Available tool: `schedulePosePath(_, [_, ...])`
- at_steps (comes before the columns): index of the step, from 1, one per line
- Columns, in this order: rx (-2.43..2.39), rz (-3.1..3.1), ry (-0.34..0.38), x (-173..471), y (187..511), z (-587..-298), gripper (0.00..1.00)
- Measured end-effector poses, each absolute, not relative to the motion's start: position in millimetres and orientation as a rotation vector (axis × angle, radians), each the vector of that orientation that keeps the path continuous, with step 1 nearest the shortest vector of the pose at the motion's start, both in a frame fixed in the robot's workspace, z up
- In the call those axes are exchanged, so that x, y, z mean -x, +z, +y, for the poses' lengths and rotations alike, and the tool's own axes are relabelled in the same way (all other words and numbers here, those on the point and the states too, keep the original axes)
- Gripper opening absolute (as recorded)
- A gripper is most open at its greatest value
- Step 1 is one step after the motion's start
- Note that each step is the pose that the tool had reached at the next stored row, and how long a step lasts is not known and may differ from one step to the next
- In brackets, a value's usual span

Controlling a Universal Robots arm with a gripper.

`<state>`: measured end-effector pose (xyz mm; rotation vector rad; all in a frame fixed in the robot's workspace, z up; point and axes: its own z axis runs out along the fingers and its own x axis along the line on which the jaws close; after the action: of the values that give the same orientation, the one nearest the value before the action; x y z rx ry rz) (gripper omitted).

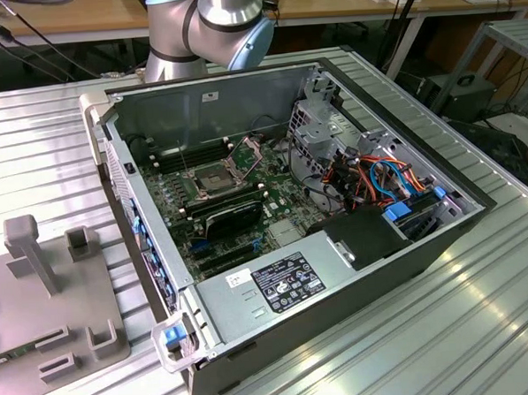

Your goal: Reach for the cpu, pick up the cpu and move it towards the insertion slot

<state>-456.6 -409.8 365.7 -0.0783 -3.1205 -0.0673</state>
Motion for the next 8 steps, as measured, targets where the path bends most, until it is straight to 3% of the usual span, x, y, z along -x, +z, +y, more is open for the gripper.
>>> schedulePosePath(8, [0.078, -3.116, -0.067, 456.6, 350.1, -409.8, 0.47])
